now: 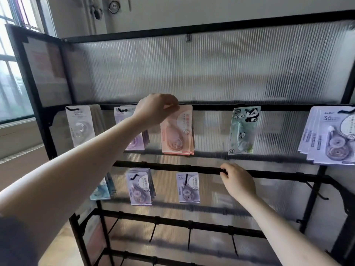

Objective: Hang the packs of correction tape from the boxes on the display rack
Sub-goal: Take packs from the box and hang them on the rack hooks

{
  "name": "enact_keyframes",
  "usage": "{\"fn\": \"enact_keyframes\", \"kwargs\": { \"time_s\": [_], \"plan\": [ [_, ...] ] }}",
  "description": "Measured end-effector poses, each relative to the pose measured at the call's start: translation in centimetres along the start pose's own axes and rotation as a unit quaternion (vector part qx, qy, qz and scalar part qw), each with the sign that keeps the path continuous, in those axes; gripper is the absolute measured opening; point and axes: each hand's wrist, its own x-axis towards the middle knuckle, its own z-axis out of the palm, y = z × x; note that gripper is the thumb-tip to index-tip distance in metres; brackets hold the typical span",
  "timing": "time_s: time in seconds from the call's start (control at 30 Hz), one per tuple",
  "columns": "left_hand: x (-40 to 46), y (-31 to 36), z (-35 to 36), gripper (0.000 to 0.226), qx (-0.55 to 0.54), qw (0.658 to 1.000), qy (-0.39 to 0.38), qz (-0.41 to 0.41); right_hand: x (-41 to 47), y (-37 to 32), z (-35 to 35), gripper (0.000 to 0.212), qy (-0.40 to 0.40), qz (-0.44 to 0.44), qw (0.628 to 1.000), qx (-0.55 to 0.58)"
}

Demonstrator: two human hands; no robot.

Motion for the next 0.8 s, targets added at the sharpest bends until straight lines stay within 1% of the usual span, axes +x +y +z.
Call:
{"fn": "enact_keyframes", "kwargs": {
  "time_s": [0.3, 0.47, 0.7, 0.8],
  "plan": [
    [0.7, -0.9, 2.4, 0.021, 0.001, 1.000, -0.019, 0.012, 0.2, 1.1, 0.9, 0.028, -0.014, 0.010, 1.000, -0.001],
    [0.5, -1.5, 2.1, 0.021, -0.053, 0.998, 0.016, 0.020, 0.4, 1.2, 1.2, 0.028, -0.015, 0.007, 1.000, -0.005],
    [1.5, -1.7, 1.7, 0.020, -0.112, 0.993, 0.007, -0.038, 0.8, 1.1, 1.8, 0.030, -0.036, 0.004, 0.999, -0.007],
    [2.0, -2.0, 2.0, 0.019, -0.130, 0.990, -0.016, -0.054, 1.0, 1.1, 2.0, 0.030, -0.040, 0.000, 0.999, -0.008]
  ]
}}
